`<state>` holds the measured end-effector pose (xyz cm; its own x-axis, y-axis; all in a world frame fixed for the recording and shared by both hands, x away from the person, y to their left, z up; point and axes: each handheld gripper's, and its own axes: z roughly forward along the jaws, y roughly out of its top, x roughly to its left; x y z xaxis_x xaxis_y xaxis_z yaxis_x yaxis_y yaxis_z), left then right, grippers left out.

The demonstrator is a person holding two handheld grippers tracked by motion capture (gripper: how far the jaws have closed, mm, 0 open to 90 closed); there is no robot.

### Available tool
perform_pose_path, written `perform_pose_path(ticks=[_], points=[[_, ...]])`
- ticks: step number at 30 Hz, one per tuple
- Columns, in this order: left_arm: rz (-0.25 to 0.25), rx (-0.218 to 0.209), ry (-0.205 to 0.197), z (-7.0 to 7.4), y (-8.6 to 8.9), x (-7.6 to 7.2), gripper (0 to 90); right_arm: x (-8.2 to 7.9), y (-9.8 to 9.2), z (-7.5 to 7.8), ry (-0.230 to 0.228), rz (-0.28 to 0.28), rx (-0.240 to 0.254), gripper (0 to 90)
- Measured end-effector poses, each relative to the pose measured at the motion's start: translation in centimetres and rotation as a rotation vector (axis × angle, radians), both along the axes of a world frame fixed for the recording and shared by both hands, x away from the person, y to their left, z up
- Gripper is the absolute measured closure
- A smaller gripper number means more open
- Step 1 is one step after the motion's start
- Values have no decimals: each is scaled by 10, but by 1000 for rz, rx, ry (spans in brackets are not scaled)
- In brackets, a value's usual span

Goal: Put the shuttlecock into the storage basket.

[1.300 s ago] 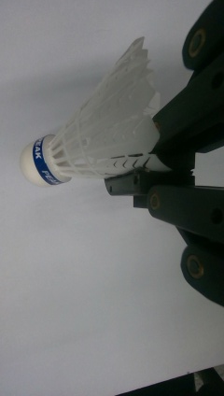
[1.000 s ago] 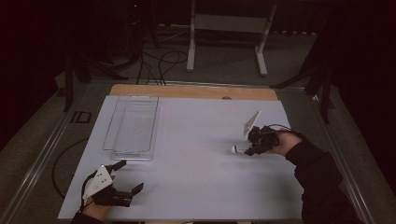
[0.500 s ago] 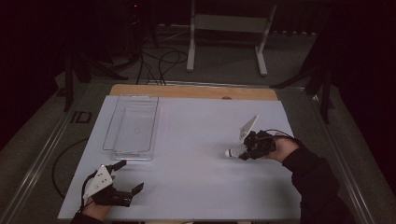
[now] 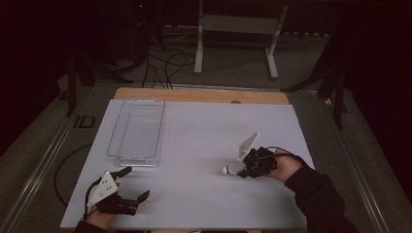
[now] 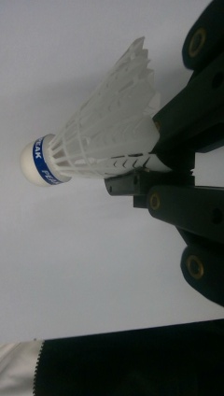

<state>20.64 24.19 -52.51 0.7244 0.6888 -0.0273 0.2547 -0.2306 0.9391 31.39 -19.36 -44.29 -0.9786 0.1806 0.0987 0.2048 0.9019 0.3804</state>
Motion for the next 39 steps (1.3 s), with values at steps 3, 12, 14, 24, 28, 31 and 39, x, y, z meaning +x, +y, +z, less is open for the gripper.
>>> perform_pose_path(ticks=[3, 12, 14, 24, 28, 31, 39], points=[[-1, 2, -1, 0, 0, 0, 1, -7, 4, 0, -2, 11, 21, 900], [0, 12, 0, 0, -1, 0, 1, -27, 20, -4, -13, 32, 60, 899], [-2, 12, 1, 0, -1, 0, 1, -29, 22, -4, -12, 34, 65, 899], [-2, 20, -9, 2, -1, -1, 1, -39, 27, -11, -2, 17, 80, 898], [-5, 22, -7, 4, -1, -1, 1, -41, 27, -12, 4, 19, 85, 898], [-7, 16, -6, 8, 0, -1, 1, -41, 27, -11, 3, 18, 78, 898], [-69, 44, 27, 30, -3, 4, 1, -41, 27, -5, -2, 23, 76, 899]])
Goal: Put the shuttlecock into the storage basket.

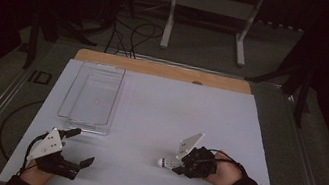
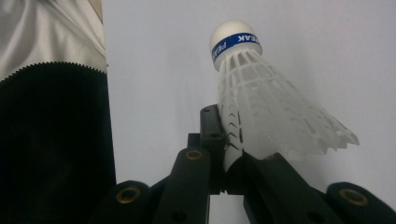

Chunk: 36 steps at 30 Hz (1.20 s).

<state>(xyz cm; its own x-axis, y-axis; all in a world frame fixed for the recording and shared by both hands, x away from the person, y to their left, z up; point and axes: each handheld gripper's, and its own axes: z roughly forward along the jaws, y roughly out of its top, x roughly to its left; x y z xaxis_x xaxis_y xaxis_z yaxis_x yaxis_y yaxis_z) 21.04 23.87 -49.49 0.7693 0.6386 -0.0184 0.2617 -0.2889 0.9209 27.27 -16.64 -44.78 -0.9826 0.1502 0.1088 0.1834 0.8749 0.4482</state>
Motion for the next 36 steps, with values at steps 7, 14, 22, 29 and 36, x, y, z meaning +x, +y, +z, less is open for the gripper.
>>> perform_pose_path(ticks=[7, 14, 22, 29, 36], points=[[-63, 95, 20, 24, -8, 10, 1, -1, 2, 2, -9, 4, 2, 899], [-109, 180, 23, 44, -19, 19, 1, 1, 3, 2, 7, -6, 3, 899], [-171, 211, 22, 65, -35, 29, 1, 1, 2, 2, 10, -9, 12, 899], [-237, 258, 30, 76, -50, 34, 1, 1, 2, 0, 12, -10, 13, 898], [-273, 292, 30, 86, -64, 39, 1, 2, 3, 0, 19, -7, 9, 899]])
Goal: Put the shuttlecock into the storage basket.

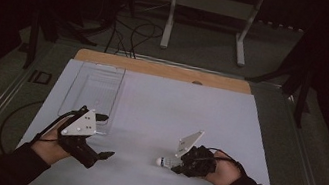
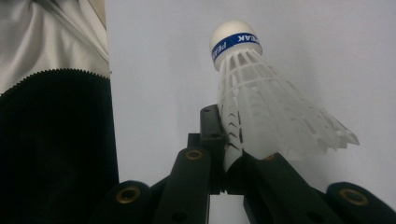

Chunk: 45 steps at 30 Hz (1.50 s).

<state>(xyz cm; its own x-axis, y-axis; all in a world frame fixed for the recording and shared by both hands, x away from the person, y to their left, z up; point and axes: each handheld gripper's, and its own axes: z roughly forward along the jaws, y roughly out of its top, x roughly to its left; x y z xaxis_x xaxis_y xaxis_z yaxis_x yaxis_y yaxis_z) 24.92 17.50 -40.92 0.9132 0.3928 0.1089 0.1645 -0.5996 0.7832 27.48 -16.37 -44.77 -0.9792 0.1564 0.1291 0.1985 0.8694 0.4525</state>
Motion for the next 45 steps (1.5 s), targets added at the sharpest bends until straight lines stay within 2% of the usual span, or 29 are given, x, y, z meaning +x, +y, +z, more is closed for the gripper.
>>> perform_pose_path(ticks=[5, 8, 10, 15, 16, 20, 22, 29, 31, 35, 45], points=[[-6, 16, 22, 2, -11, 3, 1, 1, -1, 0, 1, -7, 17, 898], [-10, 31, 22, 3, -15, 5, 1, 2, -2, 0, 1, -10, 14, 899], [-1, 51, -2, 4, -22, 5, 26, 2, -2, -1, 3, -11, 19, 898], [2, 72, 9, 5, -27, 7, 37, 2, -1, -1, 5, -8, 26, 898], [-11, 88, 30, 6, -32, 8, 17, 2, -1, -1, 7, -7, 30, 898], [-29, 100, 43, 7, -38, 9, 6, 2, -1, -1, 7, -5, 30, 898], [-45, 105, 62, 6, -44, 10, 0, 2, 0, 0, 7, -2, 32, 898], [-79, 135, 68, 1, -61, 11, 0, 1, 1, 2, 12, 0, 50, 898], [-85, 155, 57, -1, -67, 10, 0, 0, 1, 3, 17, 5, 63, 898], [-108, 159, 63, -5, -77, 10, 0, -1, 2, 4, 15, 6, 79, 898], [-129, 189, 109, -11, -98, 14, 11, -1, 3, 6, 21, 1, 95, 898]])
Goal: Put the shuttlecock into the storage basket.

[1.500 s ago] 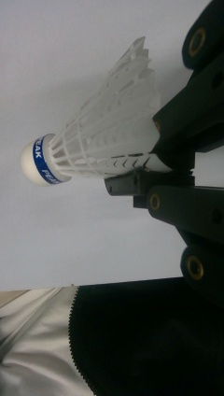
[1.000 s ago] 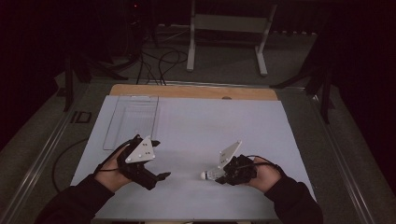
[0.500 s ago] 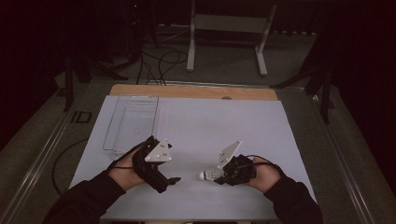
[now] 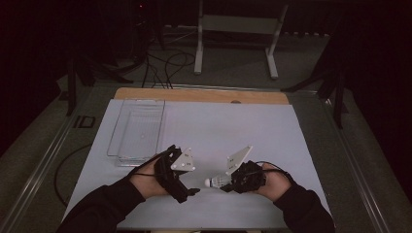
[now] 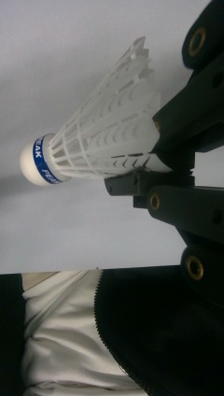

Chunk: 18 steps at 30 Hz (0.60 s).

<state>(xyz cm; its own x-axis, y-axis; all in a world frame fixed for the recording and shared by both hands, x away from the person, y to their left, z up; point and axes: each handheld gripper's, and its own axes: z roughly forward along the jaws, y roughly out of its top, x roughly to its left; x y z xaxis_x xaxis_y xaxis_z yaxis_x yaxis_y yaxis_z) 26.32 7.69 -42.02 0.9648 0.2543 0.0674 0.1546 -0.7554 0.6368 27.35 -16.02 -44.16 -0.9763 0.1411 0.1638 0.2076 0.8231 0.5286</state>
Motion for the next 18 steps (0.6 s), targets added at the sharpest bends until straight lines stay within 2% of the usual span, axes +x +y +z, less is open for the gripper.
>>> perform_pose_path(ticks=[2, 9, 14, 18], points=[[-9, 2, 13, -1, -3, 0, 22, 0, 0, 0, 0, 1, 2, 898], [-42, 28, 17, -3, -15, -1, 60, 0, 0, 1, 3, -1, 6, 898], [-64, 39, 8, -5, -22, -2, 160, 0, 0, 2, 6, 3, 15, 898], [-103, 69, 25, -7, -27, -3, 291, 0, 1, 2, 8, 6, 12, 898]])
